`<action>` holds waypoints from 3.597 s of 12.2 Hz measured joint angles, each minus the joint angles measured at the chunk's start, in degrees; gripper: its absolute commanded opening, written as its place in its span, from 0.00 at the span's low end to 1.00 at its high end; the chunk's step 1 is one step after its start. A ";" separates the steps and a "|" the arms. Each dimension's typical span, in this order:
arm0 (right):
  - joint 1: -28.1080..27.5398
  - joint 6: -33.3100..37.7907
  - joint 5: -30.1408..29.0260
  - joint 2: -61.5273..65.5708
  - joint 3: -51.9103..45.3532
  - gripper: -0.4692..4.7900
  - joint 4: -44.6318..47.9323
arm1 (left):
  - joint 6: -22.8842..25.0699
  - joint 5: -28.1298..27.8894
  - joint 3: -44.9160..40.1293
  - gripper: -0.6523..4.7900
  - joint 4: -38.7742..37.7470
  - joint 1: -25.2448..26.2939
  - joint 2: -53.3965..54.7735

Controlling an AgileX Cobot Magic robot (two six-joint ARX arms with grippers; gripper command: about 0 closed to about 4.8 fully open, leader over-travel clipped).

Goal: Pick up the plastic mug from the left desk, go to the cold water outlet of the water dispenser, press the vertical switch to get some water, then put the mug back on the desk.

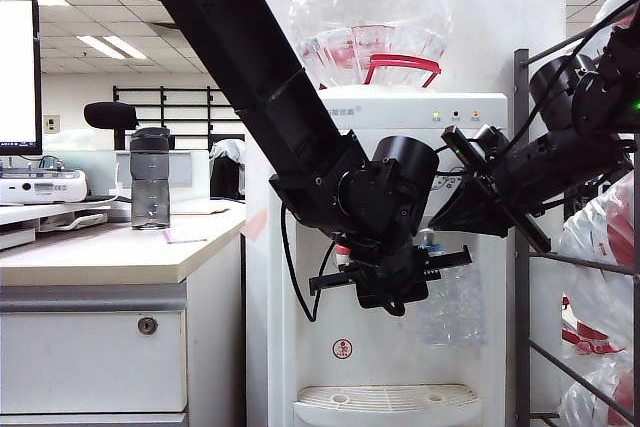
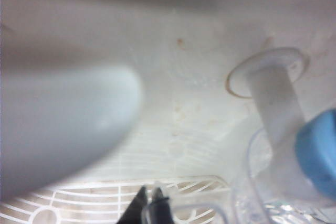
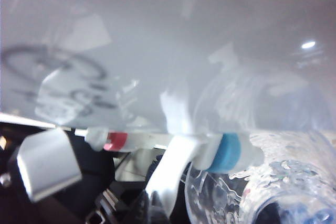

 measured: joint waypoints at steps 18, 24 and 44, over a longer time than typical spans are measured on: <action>0.33 -21.53 0.00 -2.84 0.28 0.08 -0.22 | -0.02 0.02 -0.17 0.11 0.33 -0.09 0.00; 0.35 -10.62 -1.09 -2.84 0.48 0.08 -2.86 | 0.00 0.02 -0.15 0.11 0.33 -0.11 0.00; 1.42 7.63 4.44 -1.20 0.68 0.08 -4.70 | 0.02 0.02 -0.13 0.11 0.33 -0.09 0.00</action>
